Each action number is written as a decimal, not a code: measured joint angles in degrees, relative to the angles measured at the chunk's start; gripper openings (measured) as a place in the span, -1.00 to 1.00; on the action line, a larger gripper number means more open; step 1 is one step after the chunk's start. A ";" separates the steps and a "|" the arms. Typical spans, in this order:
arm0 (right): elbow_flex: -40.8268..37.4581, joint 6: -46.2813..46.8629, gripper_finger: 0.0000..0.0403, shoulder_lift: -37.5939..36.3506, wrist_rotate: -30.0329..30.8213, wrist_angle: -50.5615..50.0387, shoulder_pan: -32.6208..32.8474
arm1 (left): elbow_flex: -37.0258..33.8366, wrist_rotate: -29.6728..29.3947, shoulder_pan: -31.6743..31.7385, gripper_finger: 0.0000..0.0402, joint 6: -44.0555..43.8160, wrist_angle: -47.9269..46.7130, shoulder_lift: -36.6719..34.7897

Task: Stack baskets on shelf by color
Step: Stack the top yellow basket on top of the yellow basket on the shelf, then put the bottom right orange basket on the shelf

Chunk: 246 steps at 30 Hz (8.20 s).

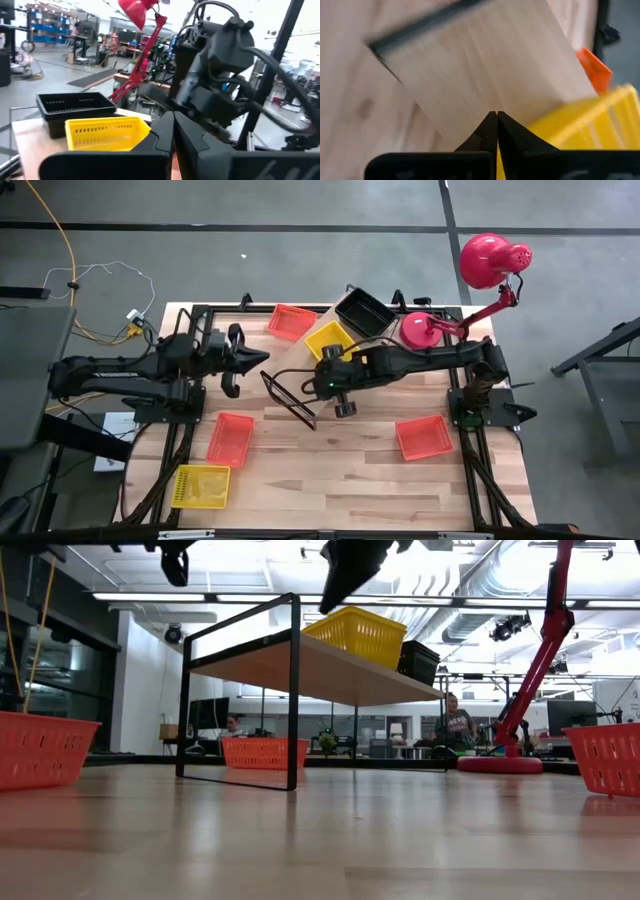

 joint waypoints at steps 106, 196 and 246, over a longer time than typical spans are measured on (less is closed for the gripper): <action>-63.87 130.15 -0.02 -25.33 -15.03 -9.75 37.29 | -2.71 -4.48 -18.91 -0.83 8.52 -1.87 6.34; -33.73 93.57 -1.00 -15.69 46.30 27.66 17.55 | -2.73 -6.44 -18.91 -0.83 6.57 1.16 6.34; -33.73 87.07 -1.00 -15.70 53.12 30.90 17.81 | 14.19 -61.45 -27.02 -0.25 12.22 11.42 38.13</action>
